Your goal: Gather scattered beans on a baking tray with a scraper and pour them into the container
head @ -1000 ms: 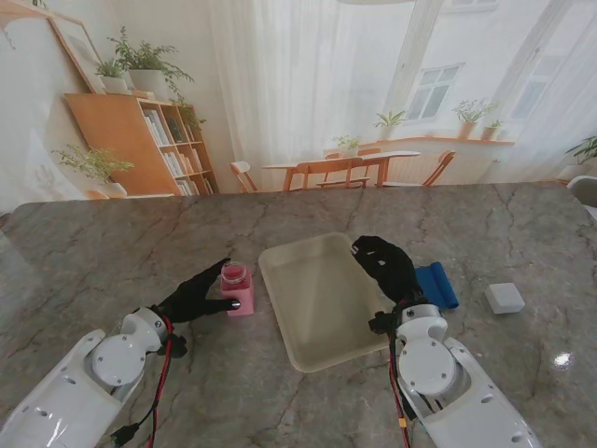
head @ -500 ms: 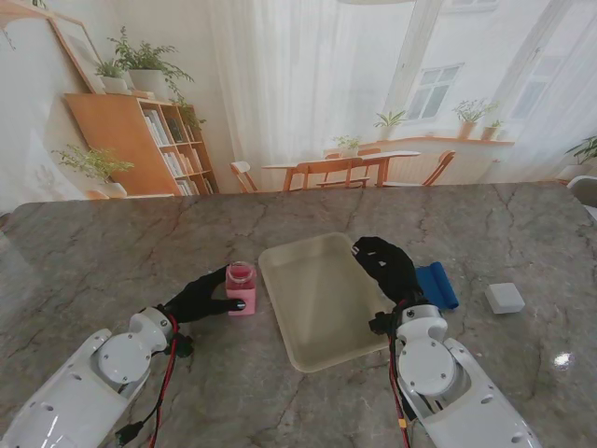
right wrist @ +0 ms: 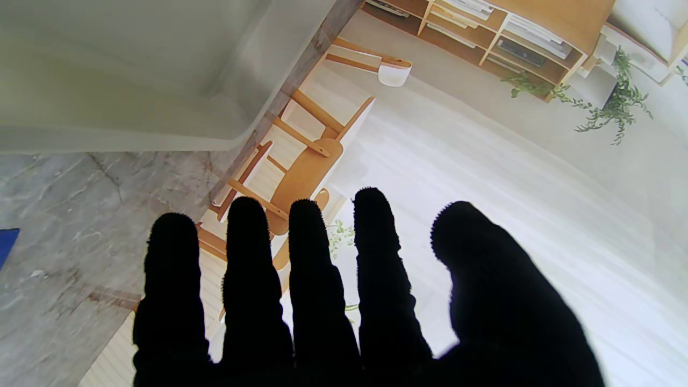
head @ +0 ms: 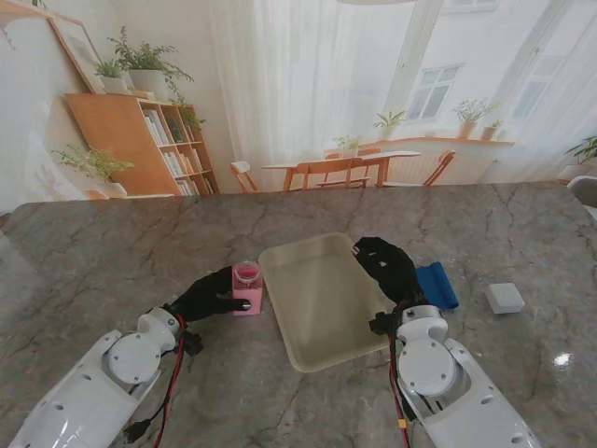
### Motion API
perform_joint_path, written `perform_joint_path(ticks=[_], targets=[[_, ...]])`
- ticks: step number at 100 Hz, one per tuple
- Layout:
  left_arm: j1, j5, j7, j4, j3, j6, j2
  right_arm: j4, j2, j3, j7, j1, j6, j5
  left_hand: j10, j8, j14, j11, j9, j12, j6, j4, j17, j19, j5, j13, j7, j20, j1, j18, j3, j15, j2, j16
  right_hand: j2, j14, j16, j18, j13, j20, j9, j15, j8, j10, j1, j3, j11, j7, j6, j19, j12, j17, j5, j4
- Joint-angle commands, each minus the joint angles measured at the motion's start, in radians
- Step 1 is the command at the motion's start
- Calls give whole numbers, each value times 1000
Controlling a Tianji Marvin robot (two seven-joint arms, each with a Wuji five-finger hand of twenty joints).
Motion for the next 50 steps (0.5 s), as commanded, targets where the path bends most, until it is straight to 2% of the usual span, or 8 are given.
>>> perform_joint_path(ticks=[1, 8, 14, 23, 50], targets=[[5, -5, 6, 11, 7, 7, -11, 1, -3, 1, 10, -4, 2, 1, -79, 112, -40, 62, 60, 41, -116, 38, 59, 70, 78, 55, 270, 58, 120, 53, 69, 29, 46, 30, 25, -27, 15, 7, 7, 14, 5, 11, -24, -22, 9, -16, 20, 16, -28, 28, 10, -2, -5, -28], [6, -9, 22, 13, 6, 9, -16, -2, -5, 4, 1, -7, 7, -3, -105, 156, -54, 103, 103, 75, -130, 34, 99, 97, 94, 107, 383, 84, 150, 43, 70, 44, 32, 56, 26, -27, 15, 7, 7, 14, 5, 12, -26, -23, 9, -15, 20, 17, -28, 28, 10, -2, -6, -28], [8, -15, 37, 13, 5, 10, -21, -5, -4, 7, 0, -10, 8, -5, -120, 145, -63, 95, 158, 286, -144, 30, 135, 118, 115, 155, 460, 108, 184, 37, 71, 53, 17, 81, 26, -27, 15, 8, 6, 14, 5, 11, -27, -24, 9, -15, 20, 19, -27, 28, 10, -3, -6, -28], [12, -20, 69, 13, 2, 10, -29, -8, -4, 10, -1, -14, 9, -7, -146, 133, -73, 11, 281, 424, -160, 23, 185, 153, 154, 218, 555, 131, 249, 37, 73, 79, -23, 112, 25, -27, 14, 7, 7, 13, 5, 11, -28, -23, 9, -15, 21, 22, -26, 28, 10, -3, -5, -28], [30, -12, 132, -9, -17, 10, -42, -13, -4, 16, -6, -20, 13, -10, -159, 127, -76, 24, 322, 490, -142, 16, 216, 176, 156, 259, 618, 144, 280, 42, 67, 100, 16, 145, 25, -28, 14, 6, 5, 13, 4, 12, -31, -22, 11, -14, 21, 27, -27, 29, 10, -4, -6, -28]])
